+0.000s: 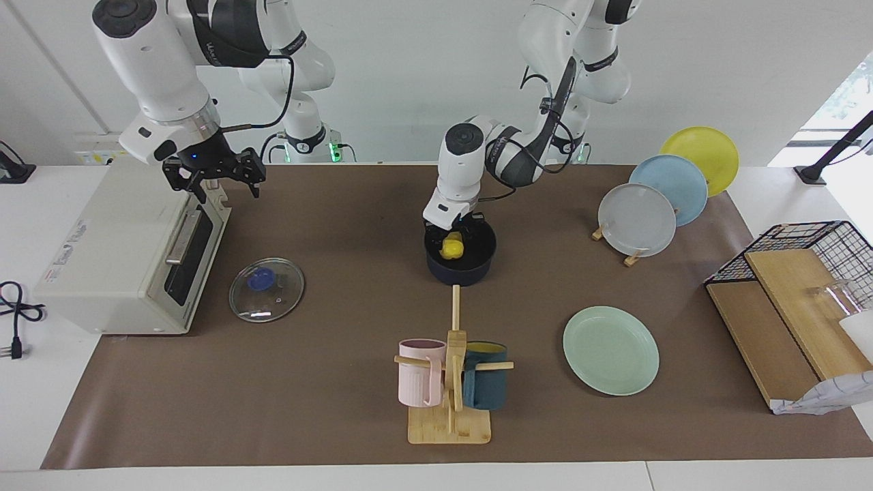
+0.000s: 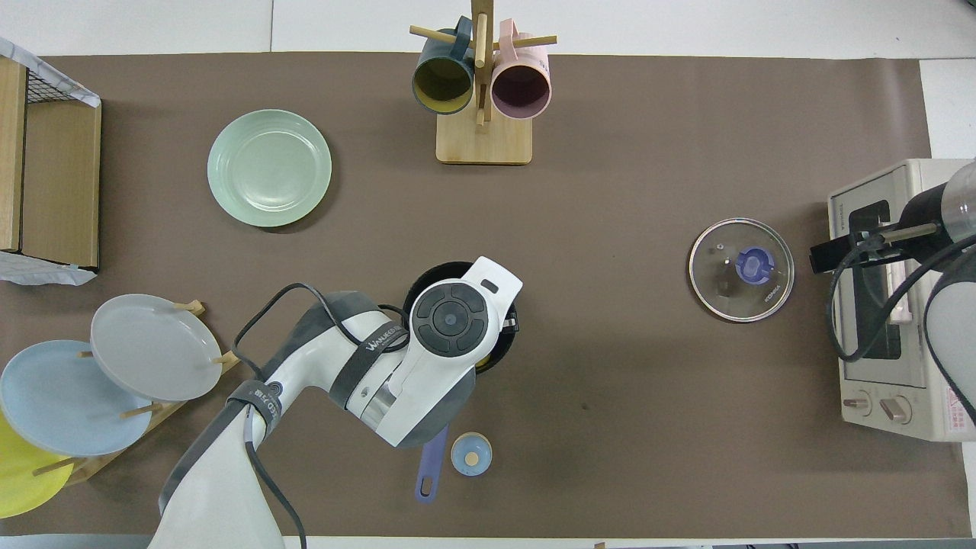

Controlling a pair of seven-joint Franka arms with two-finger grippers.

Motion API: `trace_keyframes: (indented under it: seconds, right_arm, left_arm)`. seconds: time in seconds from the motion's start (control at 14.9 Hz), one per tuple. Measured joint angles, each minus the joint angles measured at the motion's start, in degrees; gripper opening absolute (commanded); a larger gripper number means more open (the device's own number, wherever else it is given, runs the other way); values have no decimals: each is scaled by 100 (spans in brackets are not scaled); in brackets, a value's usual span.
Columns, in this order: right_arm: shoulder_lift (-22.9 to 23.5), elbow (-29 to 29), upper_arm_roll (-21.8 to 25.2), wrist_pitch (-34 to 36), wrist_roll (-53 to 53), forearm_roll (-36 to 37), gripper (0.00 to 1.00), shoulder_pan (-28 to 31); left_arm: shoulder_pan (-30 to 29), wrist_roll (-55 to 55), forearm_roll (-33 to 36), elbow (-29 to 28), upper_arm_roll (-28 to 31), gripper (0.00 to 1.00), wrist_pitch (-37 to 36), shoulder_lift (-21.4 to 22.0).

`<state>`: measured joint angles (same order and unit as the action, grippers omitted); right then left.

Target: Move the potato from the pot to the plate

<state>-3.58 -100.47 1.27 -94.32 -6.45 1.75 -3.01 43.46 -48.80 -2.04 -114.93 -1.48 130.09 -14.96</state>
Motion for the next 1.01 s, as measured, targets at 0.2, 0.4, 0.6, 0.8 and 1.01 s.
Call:
trace_keyframes:
  seconds: [0.2, 0.4, 0.6, 0.8, 1.01]
  right_arm:
    - [-1, 57, 16, 0, 23, 0, 100, -52]
    - [-1, 85, 52, -3, 24, 1, 100, -48]
    - [-1, 87, 66, -35, 24, 4, 100, -34]
    - [11, 86, -18, -31, 24, 8, 100, 136]
    - [23, 85, -325, -10, 24, 9, 100, 463]
  left_arm:
    - [0, 0, 0, 16, 8, 0, -63, 2]
    - [-74, 0, -1, 190, 63, 0, -588, 168]
    - [-484, 265, -151, 952, 114, 0, -1844, 603]
    - [-1398, 1127, -259, 2206, 164, 0, -3222, 747]
    - [-2595, 2472, -288, 3114, 191, 0, -3769, 442]
